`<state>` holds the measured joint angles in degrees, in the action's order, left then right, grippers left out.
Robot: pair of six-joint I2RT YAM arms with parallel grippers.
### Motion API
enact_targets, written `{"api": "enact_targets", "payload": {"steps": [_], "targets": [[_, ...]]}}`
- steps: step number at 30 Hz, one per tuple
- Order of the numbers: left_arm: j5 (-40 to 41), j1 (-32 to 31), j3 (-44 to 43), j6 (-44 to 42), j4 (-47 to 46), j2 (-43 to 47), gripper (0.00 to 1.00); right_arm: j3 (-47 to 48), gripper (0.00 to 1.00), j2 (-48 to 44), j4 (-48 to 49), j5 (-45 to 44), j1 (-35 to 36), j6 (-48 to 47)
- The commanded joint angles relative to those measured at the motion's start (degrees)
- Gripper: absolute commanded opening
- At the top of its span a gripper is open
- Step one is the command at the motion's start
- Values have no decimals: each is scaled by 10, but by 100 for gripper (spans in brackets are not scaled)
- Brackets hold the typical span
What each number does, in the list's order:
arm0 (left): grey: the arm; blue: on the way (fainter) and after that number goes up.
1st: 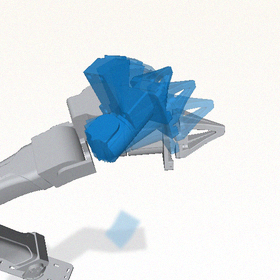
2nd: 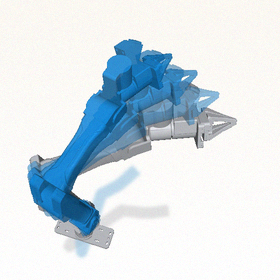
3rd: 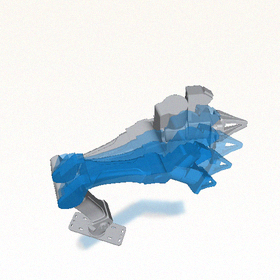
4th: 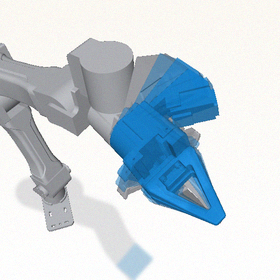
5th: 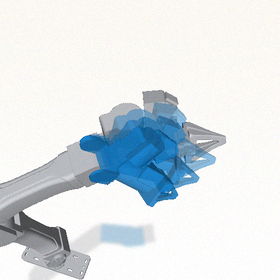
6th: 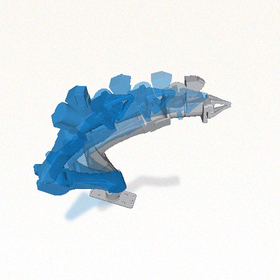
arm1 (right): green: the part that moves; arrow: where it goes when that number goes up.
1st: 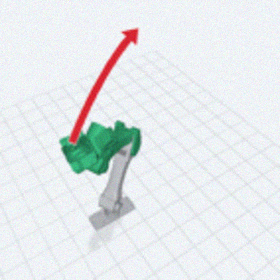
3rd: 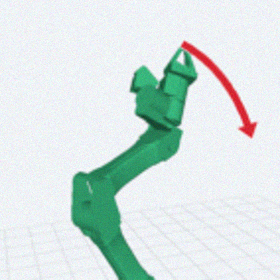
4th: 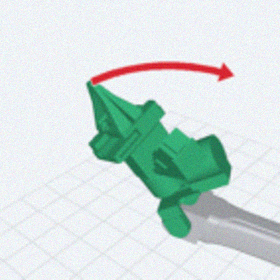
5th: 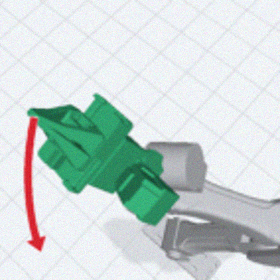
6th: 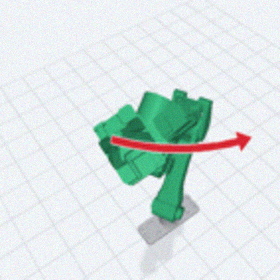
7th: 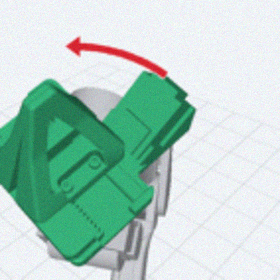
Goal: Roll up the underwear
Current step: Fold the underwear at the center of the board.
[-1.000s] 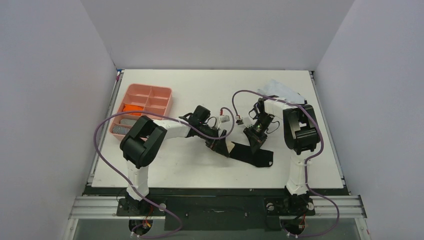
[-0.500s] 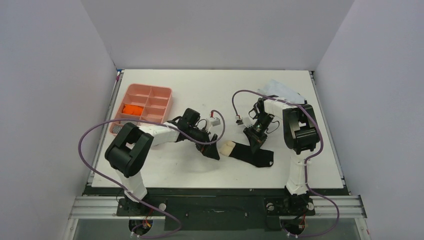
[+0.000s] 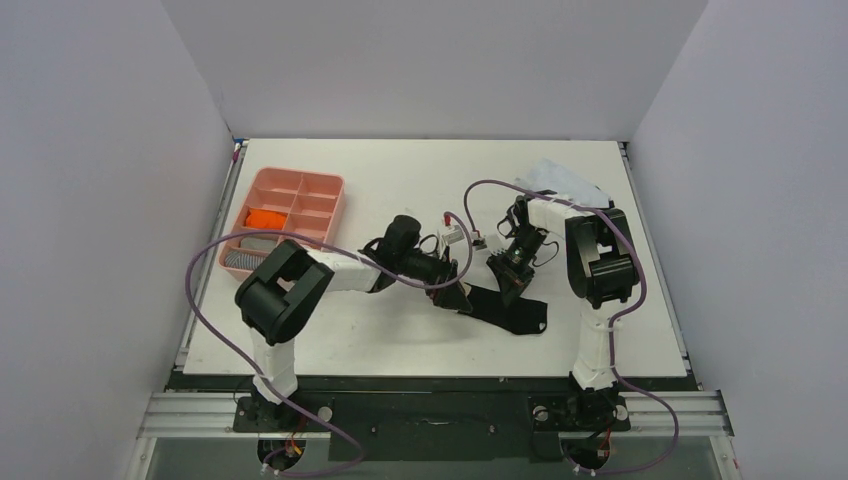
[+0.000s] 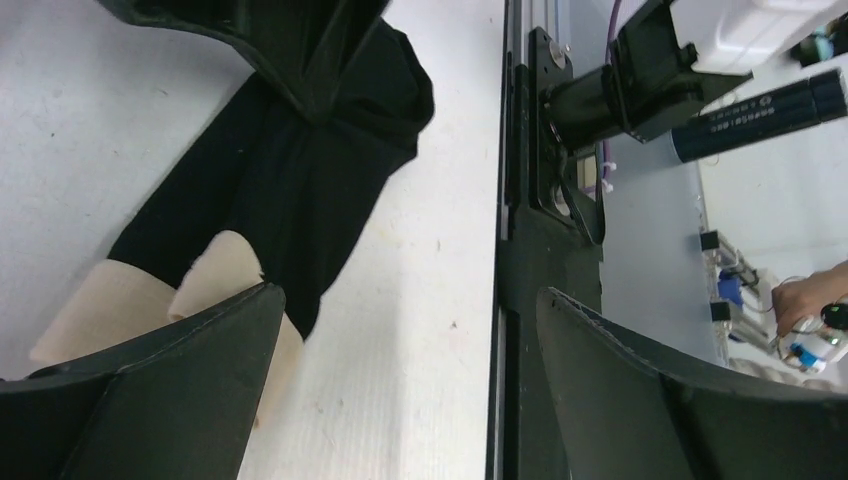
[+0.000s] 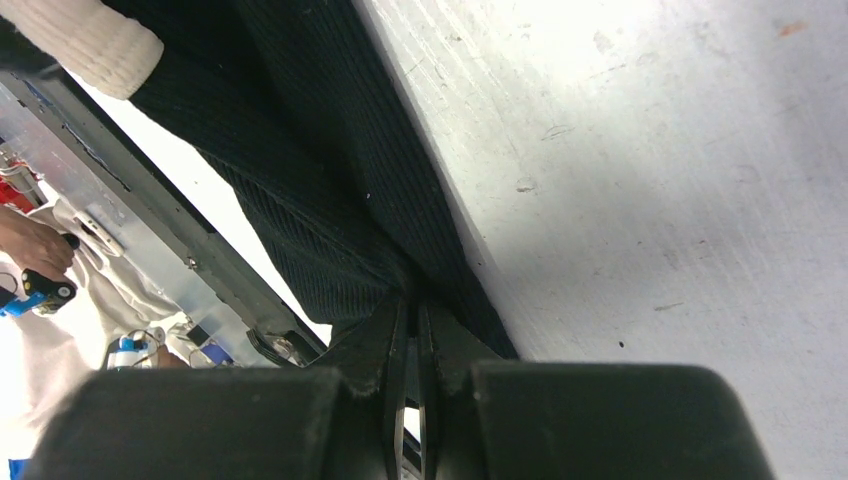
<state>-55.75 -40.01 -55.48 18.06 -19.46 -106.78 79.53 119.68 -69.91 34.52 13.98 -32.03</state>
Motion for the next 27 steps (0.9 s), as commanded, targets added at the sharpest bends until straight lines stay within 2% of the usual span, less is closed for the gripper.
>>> {"api": "enact_targets", "payload": {"steps": [1,9,17,24,27], "targets": [[-7,1,-17,117,-171,-58,97,12,0,7,28,-24,1,-10],[49,15,-19,129,-169,-104,97,9,0,-2,26,-24,2,-12],[65,18,9,73,-97,-84,97,21,0,-8,19,-28,-8,-8],[63,16,18,38,-65,-81,97,40,11,-15,18,-23,-28,1],[64,15,13,37,-58,-83,97,49,19,-15,12,-15,-33,0]]}}
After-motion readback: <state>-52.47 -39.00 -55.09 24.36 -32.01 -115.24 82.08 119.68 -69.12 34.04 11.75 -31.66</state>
